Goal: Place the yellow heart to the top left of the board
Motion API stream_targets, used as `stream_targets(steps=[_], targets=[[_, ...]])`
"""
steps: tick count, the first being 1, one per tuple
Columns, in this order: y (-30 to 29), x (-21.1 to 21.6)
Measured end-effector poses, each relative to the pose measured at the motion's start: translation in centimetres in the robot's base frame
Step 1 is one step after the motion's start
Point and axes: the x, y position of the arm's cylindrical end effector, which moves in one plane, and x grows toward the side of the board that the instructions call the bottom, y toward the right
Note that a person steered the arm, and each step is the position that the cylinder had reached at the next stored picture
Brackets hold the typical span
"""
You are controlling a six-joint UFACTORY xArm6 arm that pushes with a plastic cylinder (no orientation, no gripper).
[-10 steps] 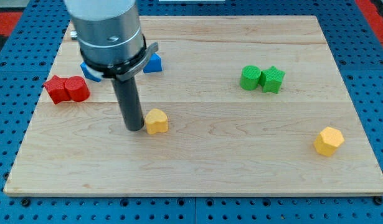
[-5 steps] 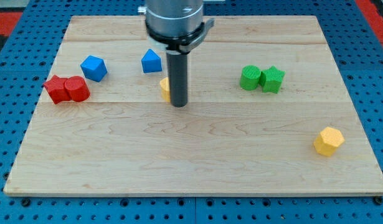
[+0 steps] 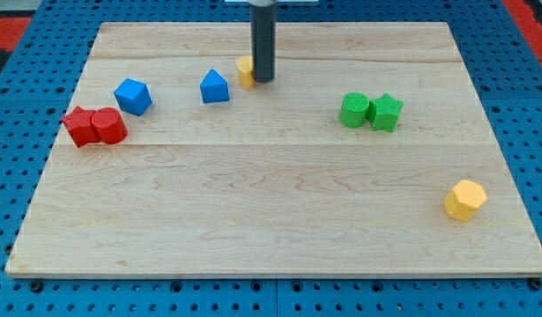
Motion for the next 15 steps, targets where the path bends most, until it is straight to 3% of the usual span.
stream_targets(steps=[1,3,6,7,8,10,11,12,13,15], targets=[[-4.3,-3.3],[-3.8,0.5],[-9.2,0.6],[-4.6,1.1],[-1.7,-0.3],[-13.8,-5.9],[-14.7,-5.2],[-8.9,-5.5],[-10.9,-10.2],[-13.4,-10.3]])
